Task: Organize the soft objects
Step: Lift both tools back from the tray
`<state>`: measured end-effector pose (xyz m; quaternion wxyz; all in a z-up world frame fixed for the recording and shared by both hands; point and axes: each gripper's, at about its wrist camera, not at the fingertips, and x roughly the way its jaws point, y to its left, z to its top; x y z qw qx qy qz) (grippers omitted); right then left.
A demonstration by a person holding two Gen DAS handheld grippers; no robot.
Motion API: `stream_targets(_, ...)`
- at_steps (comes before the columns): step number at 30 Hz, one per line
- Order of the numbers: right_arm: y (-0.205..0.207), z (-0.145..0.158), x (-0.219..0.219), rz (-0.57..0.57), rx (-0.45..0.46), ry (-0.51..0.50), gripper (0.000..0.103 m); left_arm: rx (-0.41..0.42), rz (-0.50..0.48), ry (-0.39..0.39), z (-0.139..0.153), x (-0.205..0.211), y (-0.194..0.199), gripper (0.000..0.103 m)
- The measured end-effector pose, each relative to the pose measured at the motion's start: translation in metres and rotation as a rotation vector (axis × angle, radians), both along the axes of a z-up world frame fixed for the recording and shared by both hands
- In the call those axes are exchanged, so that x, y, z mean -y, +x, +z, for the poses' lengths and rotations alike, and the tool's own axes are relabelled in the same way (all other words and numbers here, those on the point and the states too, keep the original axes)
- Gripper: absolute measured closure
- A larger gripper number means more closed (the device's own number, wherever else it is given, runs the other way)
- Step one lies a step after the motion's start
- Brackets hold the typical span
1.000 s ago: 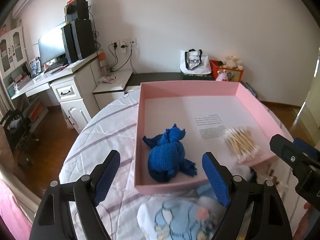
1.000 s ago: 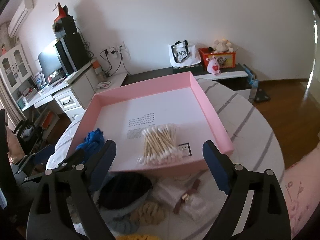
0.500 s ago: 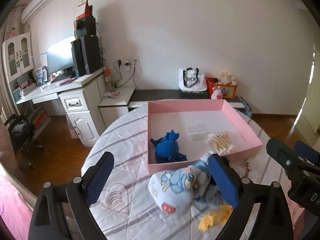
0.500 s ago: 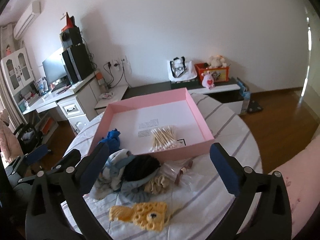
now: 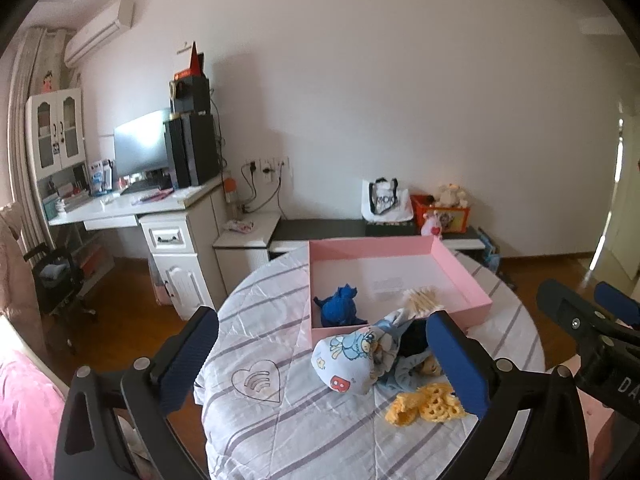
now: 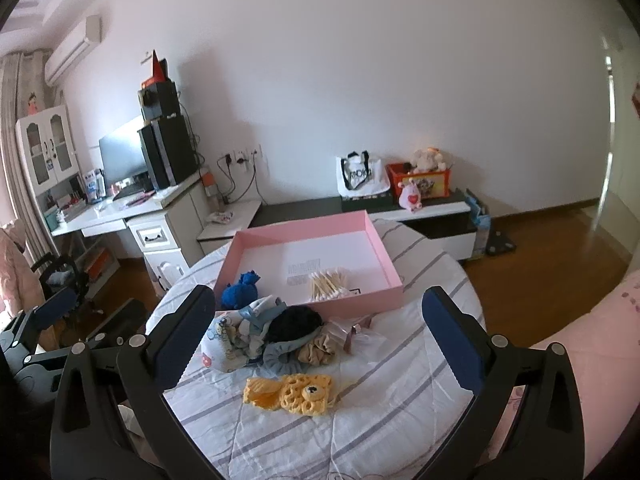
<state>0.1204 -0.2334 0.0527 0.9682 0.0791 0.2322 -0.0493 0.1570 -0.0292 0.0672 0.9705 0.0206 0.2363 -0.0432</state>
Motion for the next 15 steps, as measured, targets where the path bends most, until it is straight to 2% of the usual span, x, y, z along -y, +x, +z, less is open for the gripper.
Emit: stream_targets(15, -0.055, 0.027, 0.002, -0.010, 0.103, -0.011, 0.000, 0.105, 0.003, 0.005, 0.021, 0.007, -0.067, 0.000)
